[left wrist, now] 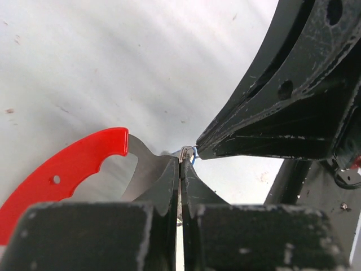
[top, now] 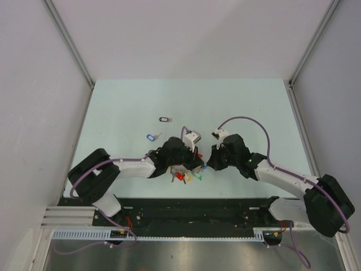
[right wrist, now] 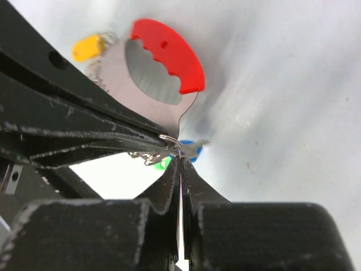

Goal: Put the keys on the keyring

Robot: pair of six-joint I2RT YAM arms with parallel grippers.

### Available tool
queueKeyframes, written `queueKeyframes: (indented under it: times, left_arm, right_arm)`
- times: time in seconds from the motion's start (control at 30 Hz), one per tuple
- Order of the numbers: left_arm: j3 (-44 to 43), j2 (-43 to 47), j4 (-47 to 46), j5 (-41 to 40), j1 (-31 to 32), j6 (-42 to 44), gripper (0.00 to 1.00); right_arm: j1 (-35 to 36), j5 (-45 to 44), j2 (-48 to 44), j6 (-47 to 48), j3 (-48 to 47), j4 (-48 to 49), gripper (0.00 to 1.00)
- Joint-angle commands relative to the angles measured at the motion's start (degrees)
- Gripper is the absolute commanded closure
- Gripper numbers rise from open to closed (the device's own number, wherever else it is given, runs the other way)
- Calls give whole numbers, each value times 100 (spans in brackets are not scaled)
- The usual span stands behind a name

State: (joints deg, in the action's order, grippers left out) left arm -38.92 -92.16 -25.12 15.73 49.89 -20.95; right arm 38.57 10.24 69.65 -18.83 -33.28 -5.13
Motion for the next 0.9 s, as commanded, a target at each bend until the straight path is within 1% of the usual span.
queueKeyframes:
  times: [0.0,0.1,0.27,0.4,0.47,0.6,0.7,0.83,0.87]
  left_arm:
    - [331,698,-326,-473,-146,-32,100]
    - [499,1041,-467,-597,-190,3,99]
    - [666,1341,-739,-562,-199,47,100]
    - [736,1473,-897,-509,-199,30,100]
    - [797,1517,-985,-500,-199,38,100]
    - [912,1508,-1222,-483,-181,-32,100]
    - [991,1525,-1355,-509,-181,-102,100]
    - [974,1587,-1215,-737,-190,-76,99]
    - [930,1622,-1179,-781,-190,-67,87]
  right_arm:
    - [-34,65,-337,283,216,160,100]
    - [-16,337,-399,459,295,363,100]
    - [282,558,-285,714,304,758,100]
    - [555,523,-180,749,304,1127,100]
    - [660,444,-267,775,304,1224,100]
    - [696,444,-434,898,304,1461,100]
    - [635,190,-487,846,295,1375,100]
    - [389,-92,-592,785,296,1014,100]
    - [336,-179,-636,810,295,961,100]
